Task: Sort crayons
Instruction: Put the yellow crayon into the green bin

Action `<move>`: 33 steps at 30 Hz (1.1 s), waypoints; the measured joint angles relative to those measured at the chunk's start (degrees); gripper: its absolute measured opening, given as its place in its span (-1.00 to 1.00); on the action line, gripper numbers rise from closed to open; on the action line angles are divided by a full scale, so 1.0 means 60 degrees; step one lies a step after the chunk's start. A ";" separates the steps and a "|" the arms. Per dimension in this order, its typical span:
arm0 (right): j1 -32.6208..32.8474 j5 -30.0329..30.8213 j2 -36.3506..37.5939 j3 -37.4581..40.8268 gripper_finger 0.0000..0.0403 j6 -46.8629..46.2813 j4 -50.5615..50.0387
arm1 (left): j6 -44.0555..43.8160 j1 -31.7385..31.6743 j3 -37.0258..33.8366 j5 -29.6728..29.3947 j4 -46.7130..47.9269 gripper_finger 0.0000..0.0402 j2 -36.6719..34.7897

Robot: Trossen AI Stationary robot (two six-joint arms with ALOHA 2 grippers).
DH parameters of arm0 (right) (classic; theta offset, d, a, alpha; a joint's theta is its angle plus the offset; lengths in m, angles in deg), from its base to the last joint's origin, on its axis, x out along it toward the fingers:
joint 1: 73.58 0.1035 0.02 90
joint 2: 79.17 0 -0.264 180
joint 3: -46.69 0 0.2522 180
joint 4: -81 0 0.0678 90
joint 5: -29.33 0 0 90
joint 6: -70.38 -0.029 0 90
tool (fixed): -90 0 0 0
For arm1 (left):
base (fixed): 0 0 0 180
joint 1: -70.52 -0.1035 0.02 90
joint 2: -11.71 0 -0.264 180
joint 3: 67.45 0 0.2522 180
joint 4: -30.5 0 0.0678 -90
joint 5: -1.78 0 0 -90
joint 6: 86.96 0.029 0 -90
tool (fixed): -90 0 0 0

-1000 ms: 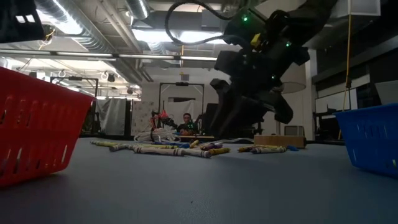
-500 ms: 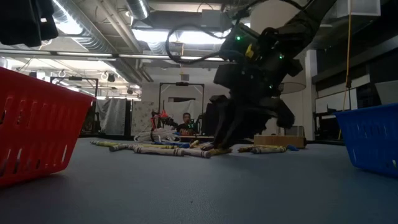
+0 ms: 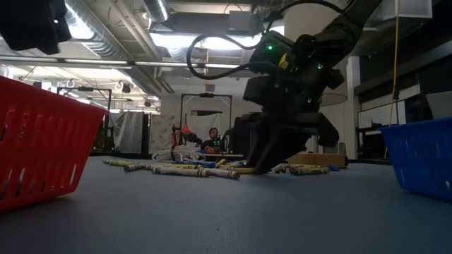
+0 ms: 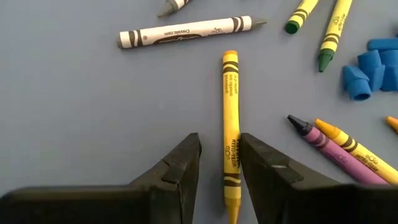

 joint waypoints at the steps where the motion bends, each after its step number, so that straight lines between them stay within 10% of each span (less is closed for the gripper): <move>1: -0.0001 0.0000 0.0000 0.0000 -0.40 -0.0071 0.0000 | 0.0066 0.0000 0.0000 -0.0136 0.0000 -0.47 0.0000; 15: 0.0014 -0.0042 -0.0004 0.0027 -0.95 -0.0183 0.0133 | 0.1876 -0.0413 0.0000 -0.2210 0.0000 -0.47 0.0000; 33: 0.0014 -0.0295 -0.0050 0.0040 -0.84 -0.1953 0.0741 | 0.5076 -0.2338 0.0000 -0.2272 0.0000 -0.48 0.0000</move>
